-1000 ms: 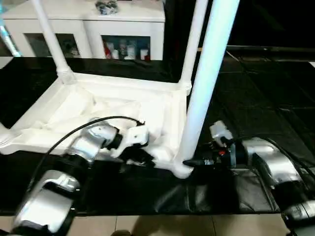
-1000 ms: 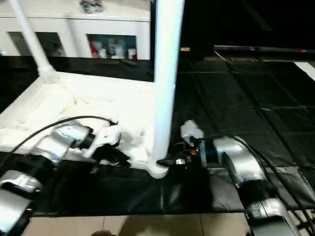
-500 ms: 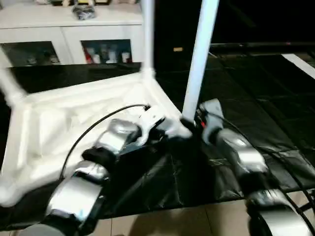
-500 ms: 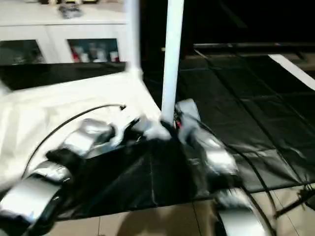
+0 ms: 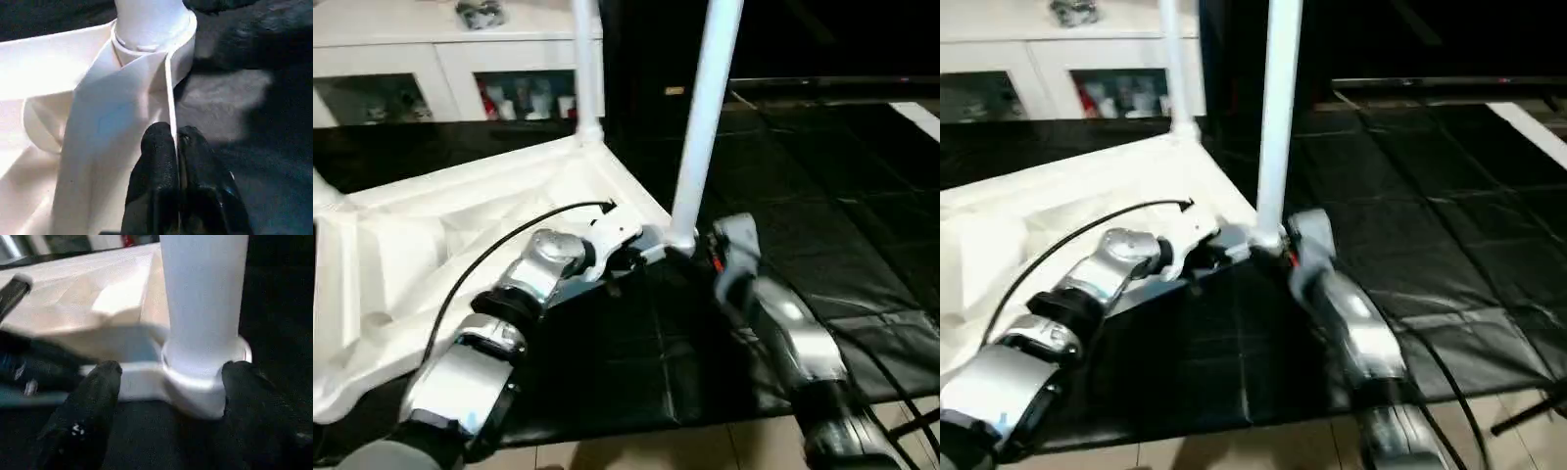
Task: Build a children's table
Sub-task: Rotate leg to tighten
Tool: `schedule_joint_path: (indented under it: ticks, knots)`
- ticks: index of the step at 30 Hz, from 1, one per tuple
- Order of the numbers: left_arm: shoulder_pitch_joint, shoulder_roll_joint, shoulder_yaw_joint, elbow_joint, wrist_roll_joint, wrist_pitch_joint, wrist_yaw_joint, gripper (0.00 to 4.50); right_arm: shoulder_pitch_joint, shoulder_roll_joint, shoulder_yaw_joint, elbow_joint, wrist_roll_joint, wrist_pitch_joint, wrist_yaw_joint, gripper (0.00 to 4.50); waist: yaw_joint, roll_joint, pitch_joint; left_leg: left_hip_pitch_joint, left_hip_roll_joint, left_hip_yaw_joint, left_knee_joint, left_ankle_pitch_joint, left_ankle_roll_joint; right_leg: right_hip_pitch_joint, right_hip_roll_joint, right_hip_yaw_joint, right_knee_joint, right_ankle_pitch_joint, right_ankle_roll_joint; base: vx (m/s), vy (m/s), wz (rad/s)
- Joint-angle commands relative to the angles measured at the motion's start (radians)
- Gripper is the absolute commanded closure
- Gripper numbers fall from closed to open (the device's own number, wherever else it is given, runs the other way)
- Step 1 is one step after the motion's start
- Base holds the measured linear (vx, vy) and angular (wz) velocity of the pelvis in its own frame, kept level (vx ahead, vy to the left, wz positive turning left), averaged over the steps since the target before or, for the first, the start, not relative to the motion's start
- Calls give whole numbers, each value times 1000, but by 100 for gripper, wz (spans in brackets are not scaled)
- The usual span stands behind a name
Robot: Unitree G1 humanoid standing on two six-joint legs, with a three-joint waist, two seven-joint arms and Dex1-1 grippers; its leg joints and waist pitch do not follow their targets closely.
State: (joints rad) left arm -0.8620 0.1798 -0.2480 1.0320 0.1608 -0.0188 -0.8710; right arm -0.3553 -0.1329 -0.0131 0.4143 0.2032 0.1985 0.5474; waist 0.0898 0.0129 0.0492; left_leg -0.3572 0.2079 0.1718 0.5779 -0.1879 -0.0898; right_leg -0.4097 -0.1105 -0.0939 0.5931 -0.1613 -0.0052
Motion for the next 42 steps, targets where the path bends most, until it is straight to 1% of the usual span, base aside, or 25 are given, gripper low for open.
schedule_joint_path:
  ticks: [1, 7, 8, 11, 13, 15, 18, 19, 20, 21, 22, 23, 24, 26, 27, 28, 29, 30, 31, 32, 33, 35, 36, 37, 42]
  knots:
    - [-4, 22, -3, 5, 5, -86, -47, 450, 53, -31, -6, -128, 45, 20, 67, 68, 6, -9, -69, -1, 13, 5, -62, -157, 87, 67, -36, 43, -63, -156, -215, 0, 0, 0]
    - [-12, 40, 50, -3, -46, -74, -67, 450, 113, -66, 12, -236, 57, 8, 128, 26, 7, -9, -65, -3, 14, 2, -69, -205, 57, 64, -39, 42, -71, -245, -193, 0, 0, 0]
    - [-12, 41, 51, -4, -47, -72, -68, 422, 113, -68, 14, -237, 57, 8, 130, 8, 7, -9, -65, -2, 14, 2, -68, -203, 56, 63, -38, 42, -71, -244, -191, 0, 0, 0]
    - [-3, 79, 48, -38, -61, -57, -124, 391, 106, -111, 60, -261, 55, 30, 195, 0, 7, -17, -68, -6, 13, 1, -65, -172, 60, 67, -39, 42, -64, -210, -199, 0, 0, 0]
    - [2, 91, 42, -47, -59, -63, -143, 380, 105, -126, 73, -270, 52, 39, 217, 0, 8, -14, -69, -5, 15, 2, -62, -133, 76, 64, -37, 43, -54, -120, -228, 0, 0, 0]
    - [23, 132, 33, -102, -65, -47, -208, 365, 94, -165, 108, -293, 68, 86, 301, 0, 8, -25, -69, -7, 15, 2, -62, -129, 87, 68, -37, 42, -51, -118, -233, 0, 0, 0]
    - [70, 195, 22, -221, -77, 19, -299, 346, 55, -161, 111, -275, 75, 78, 335, 0, 7, -21, -66, -5, 19, 4, -62, -131, 87, 62, -41, 44, -49, -132, -241, 0, 0, 0]
    - [98, 225, 15, -284, -82, 51, -337, 337, 32, -148, 106, -260, 79, 76, 333, 0, 7, -27, -68, -3, 23, 3, -64, -131, 77, 63, -47, 46, -43, -141, -246, 0, 0, 0]
    - [106, 233, 14, -301, -83, 59, -345, 325, 25, -144, 105, -255, 81, 75, 330, 0, 4, -26, -67, -10, 21, 1, -65, -122, 74, 65, -46, 46, -42, -144, -243, 0, 0, 0]
    - [152, 279, 6, -397, -87, 104, -388, 313, -12, -119, 98, -226, 87, 73, 317, 0, 7, -24, -66, -1, 26, 2, -67, -142, 59, 56, -47, 45, -44, -182, -235, 0, 0, 0]
    - [168, 296, 5, -430, -87, 117, -395, 304, -26, -110, 98, -214, 89, 70, 314, 0, 2, -22, -64, -4, 24, 4, -67, -141, 51, 54, -43, 47, -45, -190, -233, 0, 0, 0]
    - [181, 311, 5, -457, -86, 128, -400, 304, -38, -102, 97, -204, 90, 67, 312, 0, 6, -20, -62, 3, 23, 7, -66, -150, 46, 47, -40, 48, -50, -194, -231, 0, 0, 0]
    - [233, 366, 14, -568, -92, 167, -407, 293, -97, -67, 101, -146, 89, 55, 295, 0, 0, -30, -62, 0, 27, 4, -72, -161, 30, 51, -42, 47, -40, -176, -237, 0, 0, 0]
    - [251, 386, 22, -608, -94, 181, -405, 272, -124, -51, 103, -115, 84, 47, 283, 0, -4, -26, -60, -3, 24, 2, -75, -174, 19, 53, -40, 48, -40, -203, -227, 0, 0, 0]
    - [281, 421, 36, -680, -97, 211, -411, 272, -190, -19, 103, -31, 61, 25, 246, 0, 0, -22, -59, 8, 25, 4, -73, -192, 6, 44, -43, 50, -44, -222, -226, 0, 0, 0]
    - [281, 421, 36, -680, -97, 211, -411, 265, -190, -19, 103, -31, 61, 25, 246, 0, -3, -23, -58, 6, 24, 4, -75, -193, 3, 45, -41, 50, -44, -224, -226, 0, 0, 0]
    - [304, 452, 43, -748, -88, 250, -421, 257, -249, 6, 105, 53, 37, 0, 210, 0, -1, -21, -58, 9, 22, 6, -75, -194, -6, 43, -37, 50, -45, -224, -224, 0, 0, 0]
    - [309, 459, 43, -765, -83, 260, -423, 244, -265, 14, 106, 76, 30, -8, 199, 0, -3, -26, -56, 4, 20, 4, -78, -199, -19, 48, -37, 50, -41, -227, -223, 0, 0, 0]
    - [310, 460, 42, -766, -79, 259, -421, 232, -268, 15, 106, 82, 27, -10, 196, 0, 2, -21, -56, 13, 21, 7, -75, -209, -24, 40, -37, 51, -44, -232, -221, 0, 0, 0]
    - [314, 467, 36, -771, -54, 250, -408, 224, -289, 27, 109, 115, 14, -24, 177, 0, 1, -21, -56, 14, 21, 7, -74, -208, -26, 40, -36, 52, -42, -221, -222, 0, 0, 0]
    - [330, 486, 13, -795, 4, 244, -378, 220, -332, 52, 108, 189, -15, -58, 124, 0, -1, -22, -56, 7, 21, 4, -77, -205, -33, 45, -38, 51, -40, -211, -221, 0, 0, 0]
    - [335, 491, 6, -802, 20, 242, -370, 207, -343, 58, 107, 209, -23, -68, 108, 0, -2, -24, -57, 10, 19, 4, -75, -197, -38, 46, -37, 52, -39, -204, -211, 0, 0, 0]
    - [345, 488, -23, -802, 81, 233, -295, 198, -394, 86, 88, 299, -45, -99, 8, 0, -3, -21, -58, 8, 19, 3, -75, -190, -38, 47, -36, 52, -36, -187, -213, 0, 0, 0]
    - [347, 487, -32, -799, 100, 227, -269, 189, -410, 94, 81, 328, -52, -109, -27, 0, -9, -23, -58, 7, 17, 3, -75, -184, -43, 48, -33, 52, -34, -175, -216, 0, 0, 0]
    - [353, 487, -78, -756, 186, 206, -146, 189, -474, 108, 6, 464, -25, -141, -170, 0, -2, -20, -63, 9, 15, 5, -70, -173, -42, 49, -32, 53, -30, -138, -219, 0, 0, 0]
